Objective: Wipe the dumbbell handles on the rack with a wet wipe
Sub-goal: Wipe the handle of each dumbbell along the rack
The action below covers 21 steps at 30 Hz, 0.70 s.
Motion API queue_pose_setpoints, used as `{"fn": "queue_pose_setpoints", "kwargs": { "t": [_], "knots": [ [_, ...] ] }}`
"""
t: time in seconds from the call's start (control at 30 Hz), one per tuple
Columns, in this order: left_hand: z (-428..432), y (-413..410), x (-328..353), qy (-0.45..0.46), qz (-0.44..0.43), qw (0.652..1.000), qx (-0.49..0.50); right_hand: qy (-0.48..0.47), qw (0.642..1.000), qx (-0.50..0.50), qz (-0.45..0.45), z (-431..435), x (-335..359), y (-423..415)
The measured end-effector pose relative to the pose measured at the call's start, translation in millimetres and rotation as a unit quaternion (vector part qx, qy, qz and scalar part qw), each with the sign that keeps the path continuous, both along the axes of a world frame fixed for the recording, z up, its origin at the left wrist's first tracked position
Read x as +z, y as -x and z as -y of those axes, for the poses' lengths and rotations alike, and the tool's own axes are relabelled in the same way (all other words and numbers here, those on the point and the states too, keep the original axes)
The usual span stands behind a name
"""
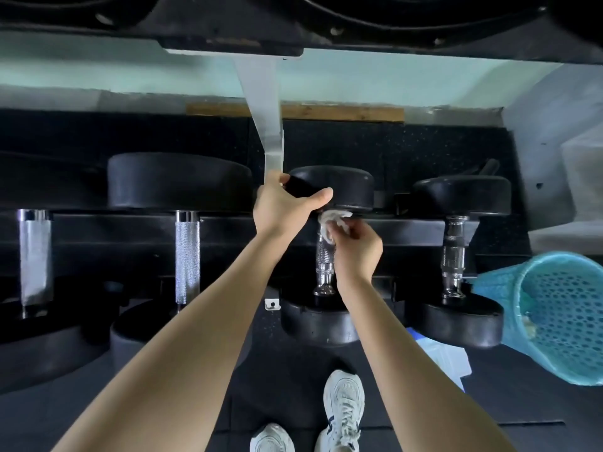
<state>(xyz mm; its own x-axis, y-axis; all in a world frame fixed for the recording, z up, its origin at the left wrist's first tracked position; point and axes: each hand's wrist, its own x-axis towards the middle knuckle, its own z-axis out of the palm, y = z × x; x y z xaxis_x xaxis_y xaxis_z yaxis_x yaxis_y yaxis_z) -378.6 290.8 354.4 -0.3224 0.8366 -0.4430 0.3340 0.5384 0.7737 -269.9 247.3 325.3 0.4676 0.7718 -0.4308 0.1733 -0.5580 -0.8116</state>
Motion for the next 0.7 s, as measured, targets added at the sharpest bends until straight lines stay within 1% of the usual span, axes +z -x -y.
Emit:
{"fn": "queue_pose_setpoints", "kwargs": {
  "t": [0.07, 0.13, 0.17, 0.27, 0.4, 0.47, 0.57, 0.63, 0.67, 0.7],
  "knots": [
    [-2.6, 3.5, -2.7, 0.001, 0.003, 1.000, -0.003, -0.019, 0.998, -0.046, -0.043, -7.6, -0.6, 6.2],
    [-3.9, 5.7, -4.7, 0.004, 0.012, 1.000, -0.002, -0.033, 0.996, -0.052, -0.068, 0.1, -1.2, 9.1],
    [-4.4, 6.4, -5.1, 0.002, 0.014, 1.000, 0.000, -0.036, 0.997, -0.033, -0.062, 6.6, -3.7, 9.5],
    [-4.1, 6.0, -5.6, 0.001, 0.019, 1.000, 0.002, -0.018, 0.999, 0.035, -0.006, 22.4, -10.7, 7.2],
    [-5.0, 3.6, -1.2, 0.005, -0.003, 1.000, -0.012, 0.027, 0.996, 0.078, 0.020, 11.2, 0.9, -2.0],
    [-5.3, 1.5, 0.2, 0.008, -0.010, 1.000, -0.019, 0.036, 0.997, 0.066, -0.012, 5.6, 11.0, -6.6],
    [-5.0, -0.5, 2.0, 0.012, -0.010, 1.000, -0.015, 0.000, 0.993, 0.057, -0.103, 7.7, 22.0, -3.0],
    [-4.3, -1.4, 2.3, 0.016, -0.005, 1.000, -0.012, 0.002, 0.987, 0.046, -0.153, 11.5, 20.0, 4.8],
    [-4.1, -1.7, 2.5, 0.017, -0.003, 1.000, -0.012, 0.005, 0.986, 0.036, -0.163, 11.9, 16.7, 8.4],
    [-3.9, -1.9, 2.4, 0.017, -0.003, 1.000, -0.012, 0.003, 0.988, 0.031, -0.151, 11.1, 12.7, 11.8]
  ]
}}
